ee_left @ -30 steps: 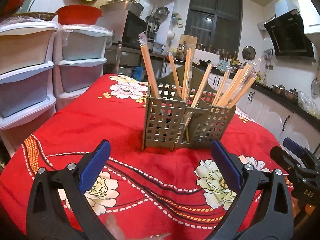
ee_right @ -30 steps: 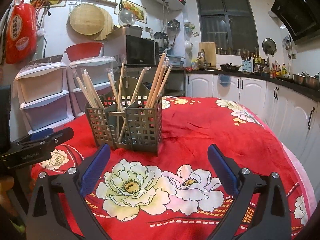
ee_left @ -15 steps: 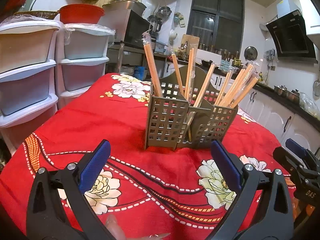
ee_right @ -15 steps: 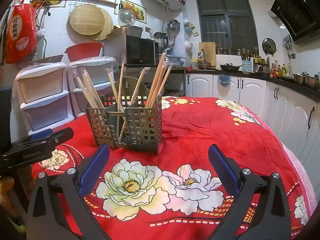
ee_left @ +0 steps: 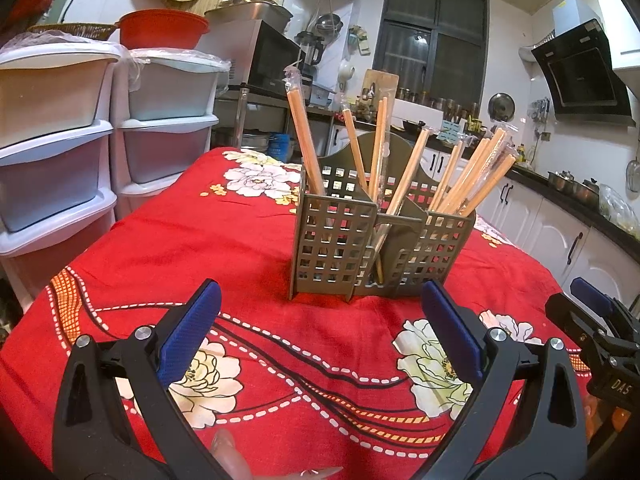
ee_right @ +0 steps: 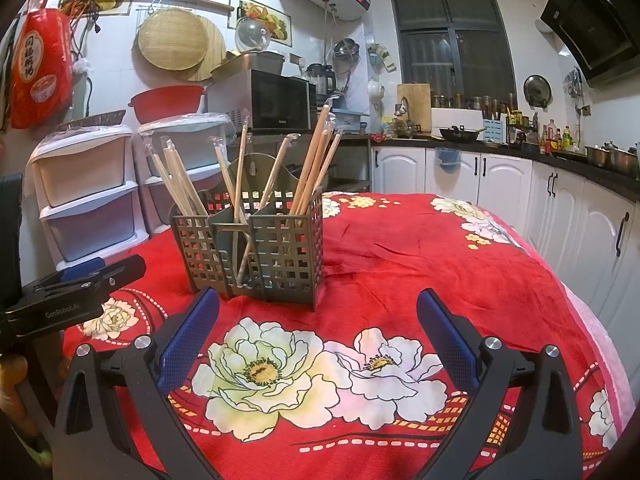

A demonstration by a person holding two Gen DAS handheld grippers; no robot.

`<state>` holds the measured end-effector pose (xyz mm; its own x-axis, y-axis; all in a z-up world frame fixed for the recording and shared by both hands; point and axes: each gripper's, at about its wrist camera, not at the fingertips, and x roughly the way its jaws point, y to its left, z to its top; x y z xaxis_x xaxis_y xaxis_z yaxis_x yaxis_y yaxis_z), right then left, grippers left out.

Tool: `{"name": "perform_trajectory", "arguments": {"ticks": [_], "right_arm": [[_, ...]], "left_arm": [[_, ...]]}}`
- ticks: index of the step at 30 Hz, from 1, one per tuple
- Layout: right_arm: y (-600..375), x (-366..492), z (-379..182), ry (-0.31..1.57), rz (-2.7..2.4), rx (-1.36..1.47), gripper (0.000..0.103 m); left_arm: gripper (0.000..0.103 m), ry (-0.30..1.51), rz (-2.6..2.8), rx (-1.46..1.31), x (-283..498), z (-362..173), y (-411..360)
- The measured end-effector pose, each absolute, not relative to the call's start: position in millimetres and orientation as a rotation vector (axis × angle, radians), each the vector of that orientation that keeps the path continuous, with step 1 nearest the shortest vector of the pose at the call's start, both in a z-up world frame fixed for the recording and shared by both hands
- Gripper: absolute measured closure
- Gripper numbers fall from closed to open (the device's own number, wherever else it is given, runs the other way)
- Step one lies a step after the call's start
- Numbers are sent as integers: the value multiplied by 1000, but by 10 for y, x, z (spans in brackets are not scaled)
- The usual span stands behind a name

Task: Organize utensils

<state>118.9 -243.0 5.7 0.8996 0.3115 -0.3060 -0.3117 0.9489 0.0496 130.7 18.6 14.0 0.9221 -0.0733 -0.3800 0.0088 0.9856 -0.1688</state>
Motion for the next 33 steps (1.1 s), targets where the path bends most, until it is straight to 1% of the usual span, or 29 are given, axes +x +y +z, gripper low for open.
{"name": "perform_trajectory", "arguments": {"ticks": [33], "right_arm": [[-2451, 1190, 56, 317, 319, 3, 7]], "left_arm": [[12, 399, -35, -172, 1306, 142, 191]]}}
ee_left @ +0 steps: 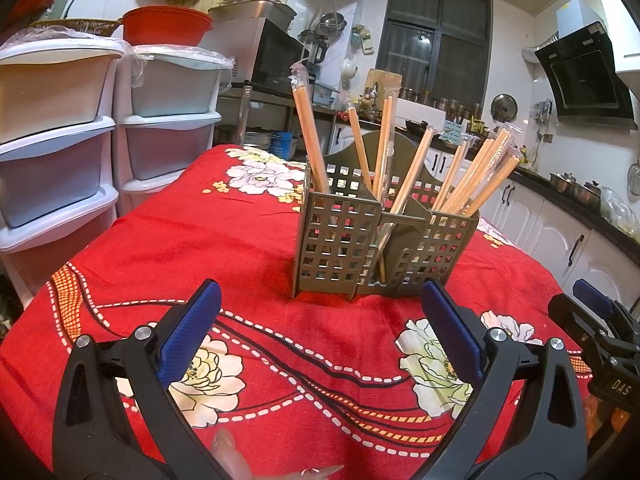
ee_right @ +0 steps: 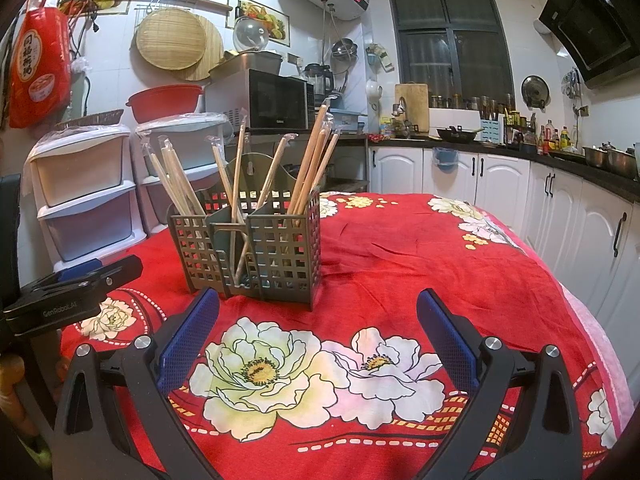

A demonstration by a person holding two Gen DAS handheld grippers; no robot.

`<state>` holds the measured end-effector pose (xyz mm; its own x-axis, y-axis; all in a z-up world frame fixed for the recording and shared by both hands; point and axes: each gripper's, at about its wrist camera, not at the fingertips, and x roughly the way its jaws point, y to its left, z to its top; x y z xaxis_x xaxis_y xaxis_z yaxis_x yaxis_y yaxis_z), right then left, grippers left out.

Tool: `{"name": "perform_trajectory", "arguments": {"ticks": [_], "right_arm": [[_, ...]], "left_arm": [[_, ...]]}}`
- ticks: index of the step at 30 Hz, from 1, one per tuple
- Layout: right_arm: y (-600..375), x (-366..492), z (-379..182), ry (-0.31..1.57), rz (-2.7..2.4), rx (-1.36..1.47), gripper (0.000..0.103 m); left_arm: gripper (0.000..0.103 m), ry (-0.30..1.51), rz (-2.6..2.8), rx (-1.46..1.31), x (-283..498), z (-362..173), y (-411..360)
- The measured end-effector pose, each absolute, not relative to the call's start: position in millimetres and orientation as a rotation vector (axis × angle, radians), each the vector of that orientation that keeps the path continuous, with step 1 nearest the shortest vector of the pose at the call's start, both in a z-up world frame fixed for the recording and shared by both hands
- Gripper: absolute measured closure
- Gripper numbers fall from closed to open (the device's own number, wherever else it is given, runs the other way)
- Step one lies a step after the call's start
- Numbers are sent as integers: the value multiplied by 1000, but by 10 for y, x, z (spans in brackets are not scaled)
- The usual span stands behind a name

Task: Organize utensils

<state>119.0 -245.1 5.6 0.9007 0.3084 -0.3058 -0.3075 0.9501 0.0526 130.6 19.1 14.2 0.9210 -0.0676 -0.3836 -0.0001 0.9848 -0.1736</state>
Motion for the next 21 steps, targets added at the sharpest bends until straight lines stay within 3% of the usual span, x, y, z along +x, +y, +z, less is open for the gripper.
{"name": "perform_trajectory", "arguments": {"ticks": [21], "right_arm": [[-2472, 1186, 54, 316, 315, 4, 7]], "left_arm": [[12, 406, -35, -169, 1318, 104, 171]]}}
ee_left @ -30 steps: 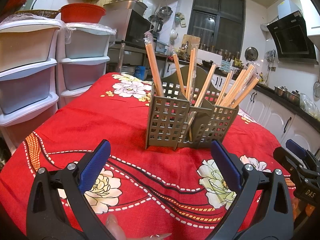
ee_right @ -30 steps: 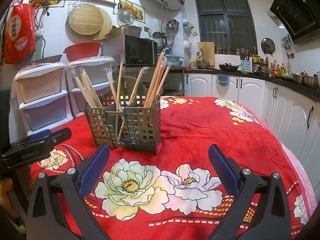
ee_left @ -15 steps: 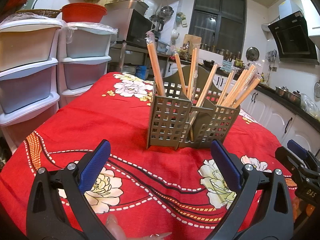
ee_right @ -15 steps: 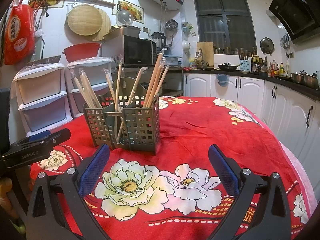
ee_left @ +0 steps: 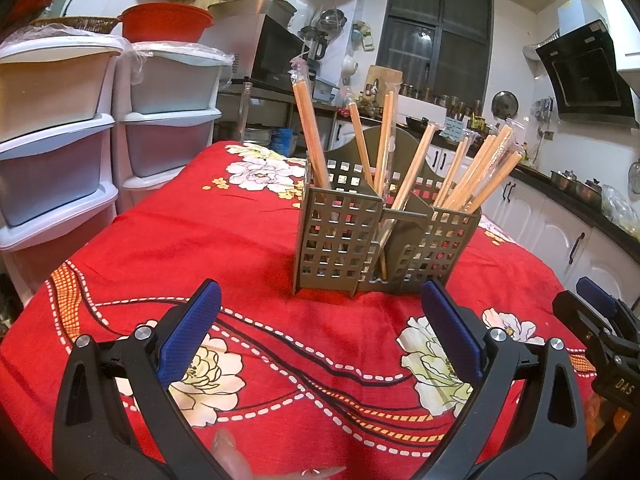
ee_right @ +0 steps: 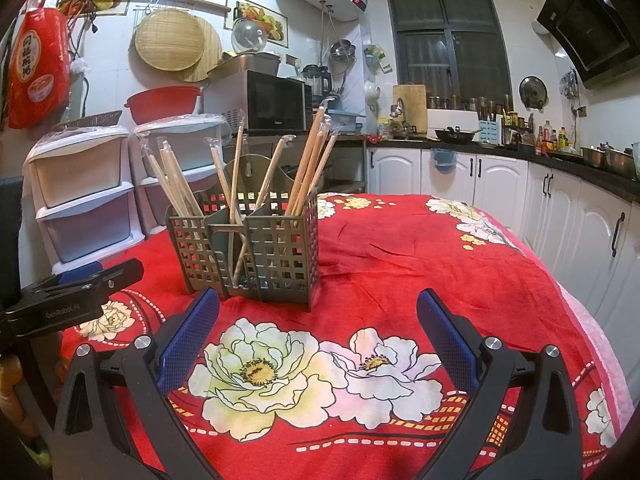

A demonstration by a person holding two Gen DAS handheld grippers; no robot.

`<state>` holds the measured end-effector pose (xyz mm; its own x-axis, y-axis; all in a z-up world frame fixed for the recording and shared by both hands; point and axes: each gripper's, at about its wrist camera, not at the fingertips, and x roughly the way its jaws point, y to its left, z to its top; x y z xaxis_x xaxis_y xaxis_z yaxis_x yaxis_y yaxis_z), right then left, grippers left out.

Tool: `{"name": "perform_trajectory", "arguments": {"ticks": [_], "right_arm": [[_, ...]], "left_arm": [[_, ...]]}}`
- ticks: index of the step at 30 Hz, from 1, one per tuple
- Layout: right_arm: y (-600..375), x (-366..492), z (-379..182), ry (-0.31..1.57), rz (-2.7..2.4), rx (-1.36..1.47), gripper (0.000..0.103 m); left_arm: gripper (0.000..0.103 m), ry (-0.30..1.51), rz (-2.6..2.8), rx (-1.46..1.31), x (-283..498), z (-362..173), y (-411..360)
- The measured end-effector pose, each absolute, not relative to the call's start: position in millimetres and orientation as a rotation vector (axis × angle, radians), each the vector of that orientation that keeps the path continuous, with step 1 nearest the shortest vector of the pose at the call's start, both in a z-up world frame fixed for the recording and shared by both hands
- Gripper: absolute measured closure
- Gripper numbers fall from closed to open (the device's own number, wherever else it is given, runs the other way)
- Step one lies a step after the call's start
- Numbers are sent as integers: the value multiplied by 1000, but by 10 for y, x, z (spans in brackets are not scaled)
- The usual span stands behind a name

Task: Organize utensils

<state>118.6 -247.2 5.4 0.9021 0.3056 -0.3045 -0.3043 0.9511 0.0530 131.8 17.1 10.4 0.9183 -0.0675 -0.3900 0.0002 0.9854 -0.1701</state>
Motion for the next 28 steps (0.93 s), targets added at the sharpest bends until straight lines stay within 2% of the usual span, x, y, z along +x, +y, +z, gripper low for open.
{"name": "perform_trajectory", "arguments": {"ticks": [19, 28], "right_arm": [[-2515, 1230, 65, 329, 305, -5, 7], [-2825, 1588, 233, 422, 173, -3, 7]], "left_arm": [[11, 436, -20, -162, 1344, 121, 145], [11, 496, 73, -172, 1508, 338, 557]]}}
